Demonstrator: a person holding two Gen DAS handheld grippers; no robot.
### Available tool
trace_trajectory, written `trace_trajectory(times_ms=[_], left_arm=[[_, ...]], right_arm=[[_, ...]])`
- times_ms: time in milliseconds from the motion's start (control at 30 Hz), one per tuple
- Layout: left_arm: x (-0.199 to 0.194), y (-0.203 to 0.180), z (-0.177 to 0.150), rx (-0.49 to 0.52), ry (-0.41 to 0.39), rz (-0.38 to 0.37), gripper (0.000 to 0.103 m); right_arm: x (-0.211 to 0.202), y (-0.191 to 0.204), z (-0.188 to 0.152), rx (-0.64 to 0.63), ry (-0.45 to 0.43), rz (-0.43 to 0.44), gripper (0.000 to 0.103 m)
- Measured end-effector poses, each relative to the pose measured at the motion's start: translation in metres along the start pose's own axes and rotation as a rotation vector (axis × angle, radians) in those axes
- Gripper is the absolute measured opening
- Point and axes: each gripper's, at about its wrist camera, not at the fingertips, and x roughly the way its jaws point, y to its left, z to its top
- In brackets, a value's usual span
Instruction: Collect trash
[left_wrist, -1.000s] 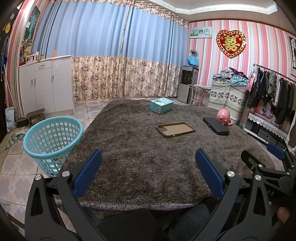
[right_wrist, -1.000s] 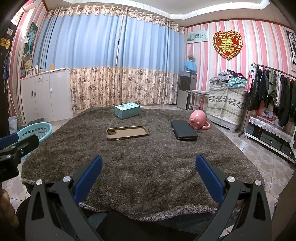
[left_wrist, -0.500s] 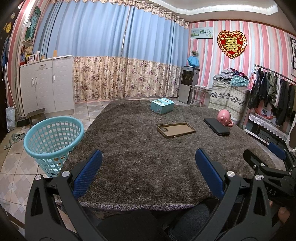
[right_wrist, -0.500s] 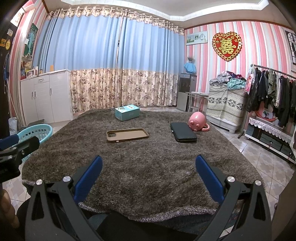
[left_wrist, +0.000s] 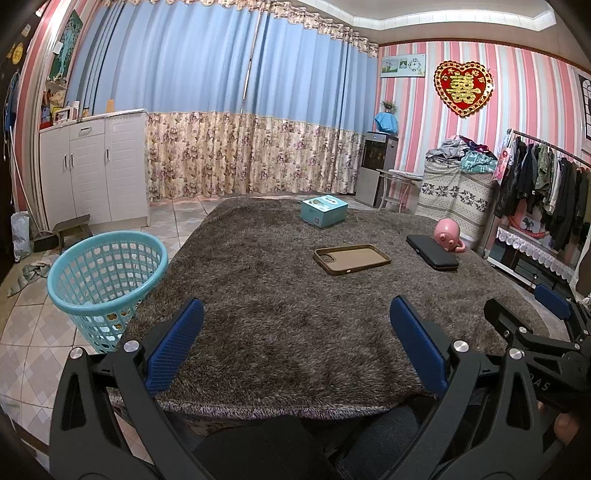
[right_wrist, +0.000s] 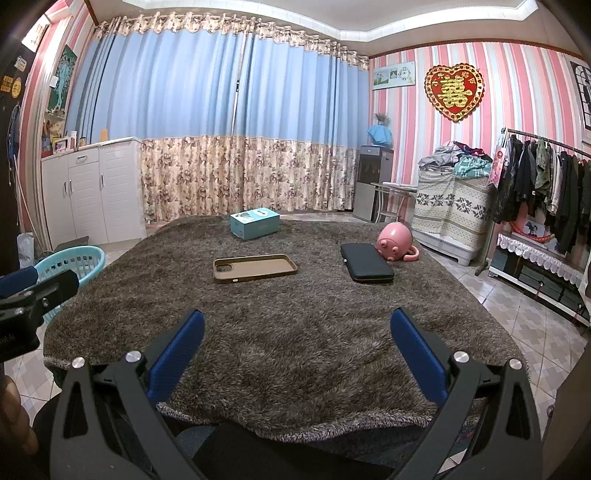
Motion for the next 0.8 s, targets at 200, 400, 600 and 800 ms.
trace_trajectory(times_ms=[200, 400, 600, 800], left_arm=[[0.0011, 0.0050, 0.0009, 0.010, -0.002, 0.004, 0.098], [0.0007, 0.0042, 0.0007, 0.011, -0.004, 0.003, 0.098], [0.0005, 0.0038, 0.0007, 0.015, -0.004, 0.000, 0.098], [0.0000, 0.0036, 0.0001, 0.016, 0.004, -0.016, 0.098]], right_arm=[[-0.0001, -0.0004, 0.0004, 0.001, 0.003, 0.003, 0.098], [0.0001, -0.0004, 0.0003, 0.001, 0.003, 0.003, 0.098], [0.0001, -0.0005, 0.0002, 0.001, 0.002, 0.002, 0.098], [-0.0002, -0.0016, 0.0013, 0.002, 0.000, 0.003, 0.098]])
